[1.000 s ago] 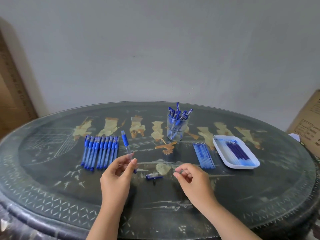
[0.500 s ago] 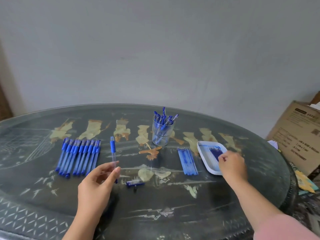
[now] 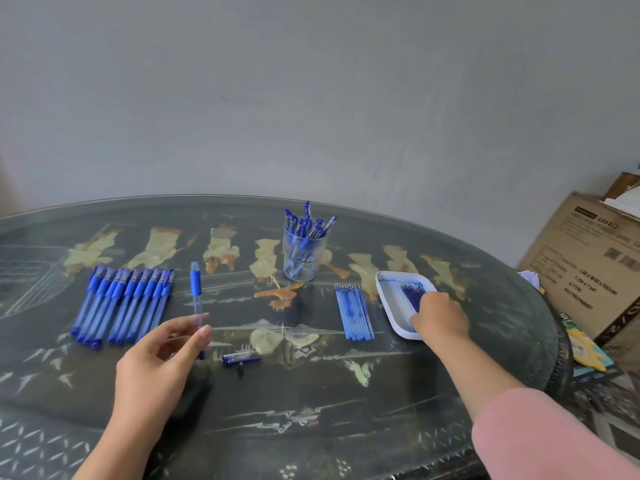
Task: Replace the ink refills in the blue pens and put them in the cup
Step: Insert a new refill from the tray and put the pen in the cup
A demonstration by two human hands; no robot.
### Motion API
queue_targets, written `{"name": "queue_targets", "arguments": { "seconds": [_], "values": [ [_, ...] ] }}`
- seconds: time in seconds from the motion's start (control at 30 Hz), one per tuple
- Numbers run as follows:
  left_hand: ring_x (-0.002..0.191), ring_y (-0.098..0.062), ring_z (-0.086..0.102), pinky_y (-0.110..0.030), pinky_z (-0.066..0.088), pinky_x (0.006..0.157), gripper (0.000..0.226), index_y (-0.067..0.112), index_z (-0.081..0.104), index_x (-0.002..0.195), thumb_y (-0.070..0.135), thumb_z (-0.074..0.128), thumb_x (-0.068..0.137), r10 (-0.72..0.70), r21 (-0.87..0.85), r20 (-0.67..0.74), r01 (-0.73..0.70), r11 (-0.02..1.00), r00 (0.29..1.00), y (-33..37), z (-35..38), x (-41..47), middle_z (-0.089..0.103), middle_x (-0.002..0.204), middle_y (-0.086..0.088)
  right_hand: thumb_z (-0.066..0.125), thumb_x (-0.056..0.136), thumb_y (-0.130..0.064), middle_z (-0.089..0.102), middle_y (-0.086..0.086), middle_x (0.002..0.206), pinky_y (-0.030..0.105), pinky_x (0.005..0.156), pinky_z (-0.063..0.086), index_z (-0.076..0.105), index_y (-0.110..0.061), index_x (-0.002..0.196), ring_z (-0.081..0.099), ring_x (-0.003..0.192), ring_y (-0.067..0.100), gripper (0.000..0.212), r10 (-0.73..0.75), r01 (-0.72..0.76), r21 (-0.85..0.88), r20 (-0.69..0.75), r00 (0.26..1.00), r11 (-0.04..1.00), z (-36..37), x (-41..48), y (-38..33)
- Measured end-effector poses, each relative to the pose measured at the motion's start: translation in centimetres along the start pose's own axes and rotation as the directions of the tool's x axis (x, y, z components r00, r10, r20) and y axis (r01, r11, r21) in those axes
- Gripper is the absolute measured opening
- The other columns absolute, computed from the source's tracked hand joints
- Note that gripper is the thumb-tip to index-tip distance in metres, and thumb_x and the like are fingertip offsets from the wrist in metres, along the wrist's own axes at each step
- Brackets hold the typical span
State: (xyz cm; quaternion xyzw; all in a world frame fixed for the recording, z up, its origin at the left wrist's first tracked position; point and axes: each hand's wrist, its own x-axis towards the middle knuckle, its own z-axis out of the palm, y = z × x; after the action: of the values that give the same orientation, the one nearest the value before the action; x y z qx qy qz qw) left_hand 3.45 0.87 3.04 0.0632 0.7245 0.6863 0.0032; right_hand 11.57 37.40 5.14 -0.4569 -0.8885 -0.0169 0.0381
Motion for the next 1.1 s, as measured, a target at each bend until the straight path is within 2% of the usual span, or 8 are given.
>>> {"name": "queue_targets", "arguments": {
  "seconds": [0.23,0.4,0.5,0.57,0.67,0.77,0.9,1.1],
  "values": [
    [0.082,-0.021,0.071,-0.032,0.054,0.074,0.015,0.033,0.072,0.091,0.021,0.074,0.082,0.026,0.006,0.017,-0.026,1.0,1.0,-0.3,0.0,0.1,0.074,0.075,0.01,0.064,0.085,-0.018,0.062,0.008,0.096,0.027,0.064,0.044,0.065,-0.008,0.105,0.058,0.084,0.027,0.023,0.03,-0.029,0.069,-0.018,0.999,0.997,-0.2,0.0,0.0],
    [0.082,-0.02,0.072,-0.03,0.053,0.075,0.016,0.031,0.073,0.094,0.021,0.075,0.082,0.039,0.002,0.015,-0.039,0.999,0.999,-0.5,0.0,0.2,0.074,0.076,0.007,0.065,0.084,-0.019,0.056,0.009,0.077,0.029,0.059,0.041,0.065,0.0,0.087,0.053,0.071,0.029,0.019,0.106,-0.053,0.39,-0.116,0.988,0.919,-0.3,0.5,0.1],
    [0.081,-0.018,0.072,-0.035,0.057,0.079,0.017,0.029,0.073,0.098,0.021,0.074,0.082,0.049,-0.016,0.006,-0.049,0.999,0.999,-0.7,0.0,0.1,0.075,0.078,0.002,0.064,0.082,-0.016,0.066,0.008,0.081,0.032,0.07,0.048,0.069,-0.005,0.09,0.06,0.082,0.031,0.014,0.136,-0.007,0.654,-0.146,0.98,0.757,-1.5,-0.1,-0.8],
    [0.08,-0.012,0.071,-0.031,0.056,0.081,0.018,0.029,0.073,0.099,0.02,0.073,0.083,0.074,-0.003,-0.002,-0.074,0.997,0.997,-0.7,-0.2,-0.1,0.075,0.082,0.003,0.062,0.083,-0.013,0.069,0.007,0.079,0.035,0.075,0.05,0.068,-0.009,0.095,0.062,0.077,0.026,0.014,0.131,0.026,0.835,-0.117,0.985,0.55,-2.7,-1.6,-2.7],
    [0.08,-0.008,0.07,-0.026,0.055,0.079,0.018,0.028,0.073,0.098,0.017,0.073,0.084,0.099,0.003,-0.003,-0.099,0.995,0.995,-0.6,-0.4,-0.4,0.075,0.089,0.007,0.058,0.088,-0.004,0.065,0.005,0.068,0.033,0.058,0.047,0.066,-0.007,0.098,0.054,0.057,0.019,0.013,0.008,0.055,0.981,-0.058,0.998,0.186,-4.7,-5.3,-6.3],
    [0.082,-0.008,0.07,-0.02,0.055,0.077,0.017,0.027,0.073,0.098,0.016,0.073,0.085,0.119,0.009,0.021,-0.12,0.993,0.993,-0.8,-0.6,-0.8,0.075,0.092,0.009,0.056,0.093,0.0,0.066,0.005,0.073,0.027,0.053,0.05,0.067,-0.008,0.097,0.059,0.061,0.015,0.015,-0.2,0.04,0.999,-0.044,0.979,-0.024,-6.7,-9.5,-9.9],
    [0.079,-0.012,0.07,-0.019,0.055,0.076,0.018,0.026,0.074,0.096,0.012,0.073,0.085,0.135,0.012,0.027,-0.135,0.991,0.99,-1.2,-1.0,-0.7,0.075,0.092,0.009,0.054,0.096,-0.002,0.068,0.01,0.078,0.034,0.066,0.059,0.064,-0.007,0.097,0.07,0.072,0.022,0.01,-0.427,-0.016,0.982,-0.067,0.902,-0.186,-8.3,-14.0,-14.3],
    [0.082,-0.013,0.07,-0.03,0.055,0.082,0.022,0.032,0.074,0.092,0.012,0.075,0.084,0.163,0.022,0.029,-0.163,0.986,0.986,-2.0,-1.0,-0.5,0.074,0.096,0.009,0.05,0.1,-0.008,0.061,0.011,0.094,0.043,0.076,0.061,0.057,-0.011,0.102,0.073,0.084,0.026,0.008,-0.51,-0.033,0.978,-0.079,0.857,-0.206,-9.1,-16.0,-18.3]
  ]
}}
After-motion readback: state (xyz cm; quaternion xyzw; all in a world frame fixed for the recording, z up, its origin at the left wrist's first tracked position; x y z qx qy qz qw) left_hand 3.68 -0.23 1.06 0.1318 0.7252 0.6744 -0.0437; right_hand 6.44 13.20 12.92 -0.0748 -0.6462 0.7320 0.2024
